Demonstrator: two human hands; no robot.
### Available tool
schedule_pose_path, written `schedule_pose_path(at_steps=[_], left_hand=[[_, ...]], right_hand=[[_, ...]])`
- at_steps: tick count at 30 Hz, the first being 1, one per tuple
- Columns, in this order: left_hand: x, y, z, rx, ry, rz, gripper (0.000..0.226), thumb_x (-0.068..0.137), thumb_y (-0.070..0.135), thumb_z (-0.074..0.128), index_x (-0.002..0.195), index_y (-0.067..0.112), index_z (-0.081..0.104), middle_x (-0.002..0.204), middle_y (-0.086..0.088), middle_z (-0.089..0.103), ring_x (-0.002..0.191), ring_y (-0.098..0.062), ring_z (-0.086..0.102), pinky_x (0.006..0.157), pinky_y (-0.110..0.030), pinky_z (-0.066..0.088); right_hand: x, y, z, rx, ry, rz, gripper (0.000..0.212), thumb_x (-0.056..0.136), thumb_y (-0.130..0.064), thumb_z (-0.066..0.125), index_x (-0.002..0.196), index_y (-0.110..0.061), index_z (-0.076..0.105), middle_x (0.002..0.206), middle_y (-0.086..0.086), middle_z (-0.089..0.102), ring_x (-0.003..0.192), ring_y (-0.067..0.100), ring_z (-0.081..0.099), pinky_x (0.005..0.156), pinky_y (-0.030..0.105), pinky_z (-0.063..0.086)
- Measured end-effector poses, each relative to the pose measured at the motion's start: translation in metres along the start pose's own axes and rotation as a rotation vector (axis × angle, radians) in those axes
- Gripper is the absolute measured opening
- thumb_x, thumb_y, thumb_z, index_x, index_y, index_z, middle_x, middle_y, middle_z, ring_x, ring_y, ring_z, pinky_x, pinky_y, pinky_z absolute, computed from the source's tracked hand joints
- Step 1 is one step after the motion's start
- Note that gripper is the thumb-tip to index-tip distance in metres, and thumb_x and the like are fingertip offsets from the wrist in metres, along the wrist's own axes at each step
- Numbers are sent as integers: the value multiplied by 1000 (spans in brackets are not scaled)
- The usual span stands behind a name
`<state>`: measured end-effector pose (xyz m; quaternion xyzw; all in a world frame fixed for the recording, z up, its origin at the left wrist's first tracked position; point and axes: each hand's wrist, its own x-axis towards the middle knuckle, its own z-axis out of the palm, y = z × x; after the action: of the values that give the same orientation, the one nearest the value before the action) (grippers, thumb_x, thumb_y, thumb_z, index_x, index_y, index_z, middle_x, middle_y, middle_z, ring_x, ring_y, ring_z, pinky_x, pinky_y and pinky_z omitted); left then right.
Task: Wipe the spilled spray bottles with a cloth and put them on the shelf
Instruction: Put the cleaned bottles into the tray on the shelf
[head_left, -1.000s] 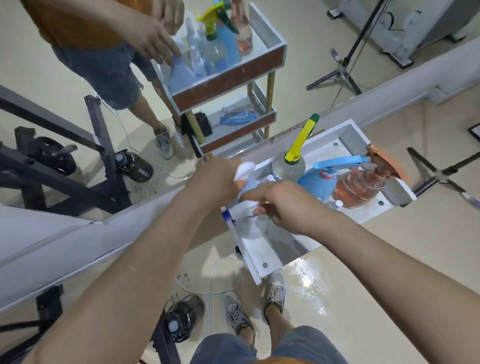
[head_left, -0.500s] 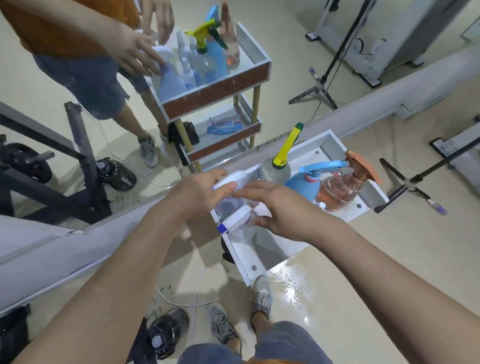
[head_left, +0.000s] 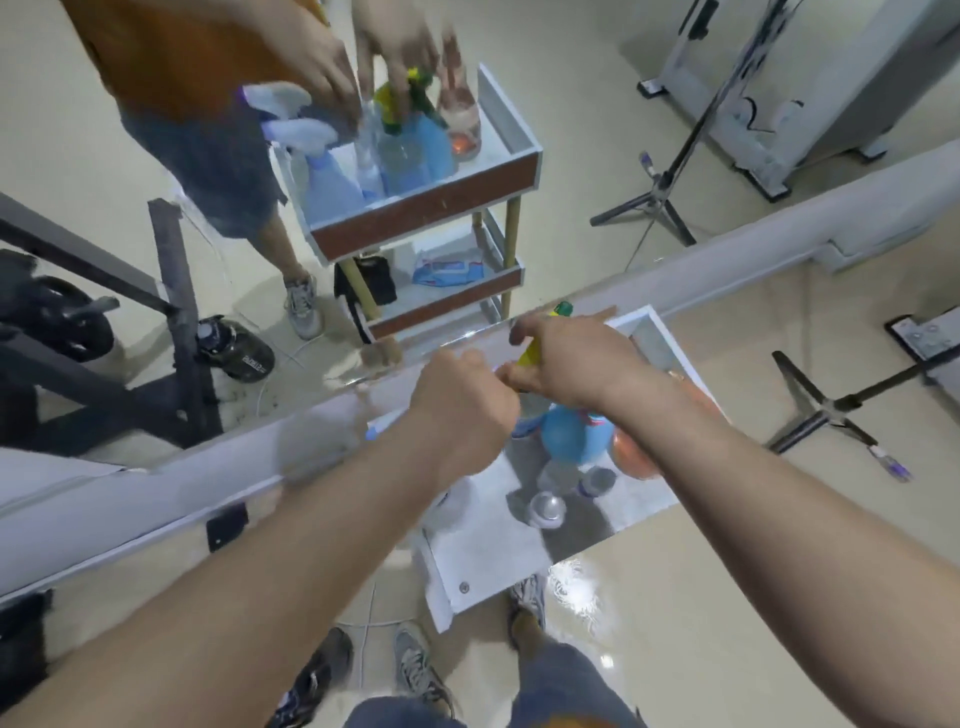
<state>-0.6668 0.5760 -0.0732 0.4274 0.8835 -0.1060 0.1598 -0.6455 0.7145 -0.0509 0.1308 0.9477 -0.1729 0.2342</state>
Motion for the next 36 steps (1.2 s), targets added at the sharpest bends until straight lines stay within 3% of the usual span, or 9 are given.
schedule_pose_path(at_steps=[2,5,10,18,23,27,30,33,36], left_hand=[[7,15,-2,94,-140,49,21,92,23,42,100,17,61,108,-6,56,102,-21,44,75,-14,27],[16,23,-9,356,-310,81,25,96,15,49,119,19,59,123,-3,57,120,-25,44,101,-36,29],[30,32,3,357,-338,57,23,91,8,55,111,17,61,114,0,65,108,-22,57,97,-37,33],[11,58,3,312,-276,103,29,94,2,47,118,11,62,120,-6,62,120,-31,53,99,-39,37],[-6,68,14,230,-339,138,27,96,5,45,117,10,61,122,-9,62,122,-31,52,101,-39,35],[-21,56,-1,155,-234,28,26,93,6,46,115,11,59,117,-9,62,115,-32,57,88,-34,41],[-32,34,-9,-196,91,-197,17,90,9,48,101,13,61,102,-10,66,99,-33,62,72,-33,39],[-31,25,-21,-791,462,-508,27,97,28,48,116,11,58,106,-11,67,99,-33,59,79,-36,41],[-6,29,-26,-1171,302,-644,62,87,59,52,128,13,47,121,-10,63,106,-34,60,92,-42,50]], right_hand=[[6,4,-5,58,1,-57,21,82,-37,67,101,-28,66,101,3,67,95,27,61,71,29,44],[11,9,-15,-7,9,-160,7,77,-24,69,80,-27,63,75,-5,57,79,24,54,57,23,36],[20,11,-21,-52,-10,-329,20,81,-22,72,99,-31,69,77,-7,58,78,17,49,68,25,37],[21,17,-14,-55,-1,-450,22,88,-26,69,109,-33,67,81,-6,56,86,21,55,73,28,42],[-2,24,-17,68,-170,-482,62,93,-26,65,144,-40,32,126,8,61,105,27,60,87,37,49],[-31,60,-38,101,-92,-308,72,80,-42,78,138,-37,36,138,4,54,118,22,55,93,33,45],[-39,70,-24,-302,-207,-117,49,85,-48,69,129,-31,53,126,2,61,115,25,57,85,33,46],[-35,64,-5,-427,-77,-224,10,96,-38,55,97,-28,56,93,1,60,102,28,61,70,31,36],[-25,62,-15,-546,73,-347,28,89,-17,55,110,-33,63,101,-6,66,107,24,58,82,35,31]])
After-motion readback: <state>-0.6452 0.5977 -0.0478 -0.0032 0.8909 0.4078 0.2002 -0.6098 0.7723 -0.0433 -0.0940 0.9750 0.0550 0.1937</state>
